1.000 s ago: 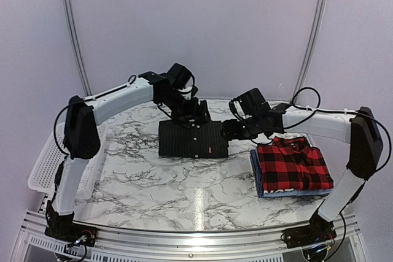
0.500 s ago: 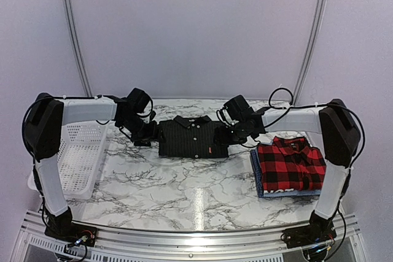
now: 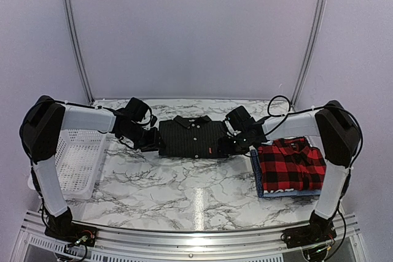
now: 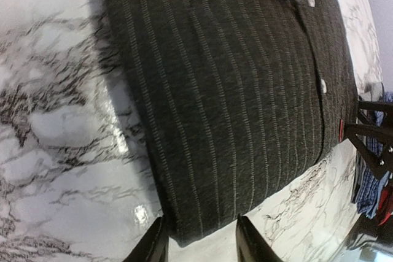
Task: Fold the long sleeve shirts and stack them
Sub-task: Move the square-folded shirt to the center of the board.
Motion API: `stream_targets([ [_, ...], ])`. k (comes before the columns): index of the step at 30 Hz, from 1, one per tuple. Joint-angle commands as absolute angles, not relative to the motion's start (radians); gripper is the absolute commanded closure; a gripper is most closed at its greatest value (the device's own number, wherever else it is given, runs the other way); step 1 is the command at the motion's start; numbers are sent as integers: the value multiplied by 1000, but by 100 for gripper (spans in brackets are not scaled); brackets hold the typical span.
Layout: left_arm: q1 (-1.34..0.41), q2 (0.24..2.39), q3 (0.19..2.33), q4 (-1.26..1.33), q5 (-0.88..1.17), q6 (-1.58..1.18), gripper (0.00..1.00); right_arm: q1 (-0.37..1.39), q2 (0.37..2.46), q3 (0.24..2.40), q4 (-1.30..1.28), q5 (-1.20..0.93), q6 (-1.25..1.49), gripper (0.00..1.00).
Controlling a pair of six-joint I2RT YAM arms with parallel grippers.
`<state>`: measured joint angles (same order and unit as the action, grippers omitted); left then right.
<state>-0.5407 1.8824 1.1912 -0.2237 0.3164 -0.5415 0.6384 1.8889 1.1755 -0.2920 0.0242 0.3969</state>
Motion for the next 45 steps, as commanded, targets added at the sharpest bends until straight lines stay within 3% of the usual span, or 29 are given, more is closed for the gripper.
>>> stream_targets([
  [1,-564,1913,1186,-130,317,-569,68,632,1879,1160,-253,11,412,39],
  [6,-593,1915,1183,-112,290,-598,84,631,1893,1150,-231,-23,401,43],
  [11,-600,1890,1151,-121,260,-650,100,639,1901,1146,-221,-60,400,59],
  [17,-612,1788,1123,-256,223,-682,100,687,1882,1147,-243,-98,396,87],
  [20,-633,1720,1090,-347,192,-683,100,730,1865,1135,-262,-111,395,93],
  [26,-664,1579,943,-459,128,-704,100,848,1792,1048,-262,-148,449,95],
  [32,-665,1521,798,-504,79,-708,97,906,1738,972,-252,-145,506,79],
  [39,-666,1424,857,-582,-8,-683,55,900,1637,1010,-353,-18,492,49],
  [45,-679,1385,950,-615,-59,-662,36,839,1561,1029,-433,96,480,38],
])
